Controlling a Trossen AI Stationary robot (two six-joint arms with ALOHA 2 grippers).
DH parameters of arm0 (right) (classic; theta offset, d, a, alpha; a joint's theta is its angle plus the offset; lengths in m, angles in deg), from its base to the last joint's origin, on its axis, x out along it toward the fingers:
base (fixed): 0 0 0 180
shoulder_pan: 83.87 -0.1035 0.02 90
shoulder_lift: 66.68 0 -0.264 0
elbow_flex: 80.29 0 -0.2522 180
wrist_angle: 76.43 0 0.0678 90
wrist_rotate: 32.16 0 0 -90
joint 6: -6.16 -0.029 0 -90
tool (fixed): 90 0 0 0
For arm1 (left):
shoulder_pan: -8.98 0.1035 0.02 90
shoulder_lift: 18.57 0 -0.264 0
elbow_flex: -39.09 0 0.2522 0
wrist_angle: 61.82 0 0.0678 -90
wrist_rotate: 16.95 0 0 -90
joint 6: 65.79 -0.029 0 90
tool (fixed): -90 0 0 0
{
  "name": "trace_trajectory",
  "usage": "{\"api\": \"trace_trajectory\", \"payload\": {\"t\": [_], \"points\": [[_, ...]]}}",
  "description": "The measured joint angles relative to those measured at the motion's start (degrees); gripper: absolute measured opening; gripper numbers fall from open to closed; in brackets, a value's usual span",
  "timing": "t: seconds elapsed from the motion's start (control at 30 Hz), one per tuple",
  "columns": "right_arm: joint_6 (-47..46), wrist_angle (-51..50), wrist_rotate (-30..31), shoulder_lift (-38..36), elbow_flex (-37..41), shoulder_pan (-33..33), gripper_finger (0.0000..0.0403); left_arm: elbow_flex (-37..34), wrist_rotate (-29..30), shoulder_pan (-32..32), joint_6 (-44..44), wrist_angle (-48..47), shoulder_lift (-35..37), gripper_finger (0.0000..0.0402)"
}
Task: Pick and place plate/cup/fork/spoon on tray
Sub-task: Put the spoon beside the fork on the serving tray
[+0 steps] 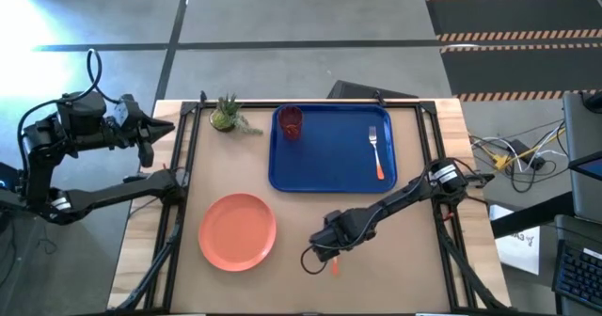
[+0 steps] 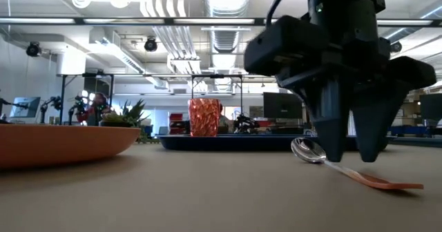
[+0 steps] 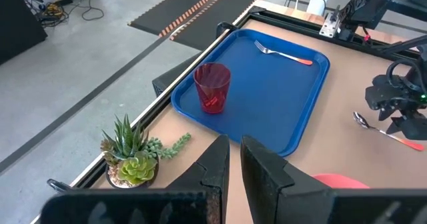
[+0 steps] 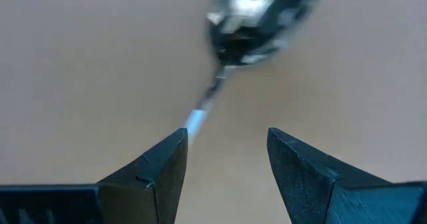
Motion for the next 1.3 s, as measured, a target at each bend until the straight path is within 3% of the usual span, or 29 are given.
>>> {"api": "trace_trajectory", "payload": {"t": [0.33,0.6,1.0,1.13,1.3], "points": [[0.88,5.05,0.31,0.0,0.0,0.08,0.0196,0.0,0.02,0.0,0.0,0.0,0.0,0.0019],[-2.62,5.27,5.09,0.54,0.22,0.21,0.0196,0.0,0.04,0.0,0.02,0.0,0.0,0.0019],[-4.1,5.72,4.23,3.15,-0.01,0.21,0.0194,0.0,0.33,0.0,0.02,-0.02,0.0,0.0019],[-4.01,5.39,4.17,3.15,0.04,0.21,0.0168,0.0,0.33,0.0,0.02,-0.08,0.0,0.0019],[-3.54,4.44,3.97,3.21,0.15,0.21,0.009,0.0,0.28,0.0,0.02,-0.07,0.0,0.0019]]}}
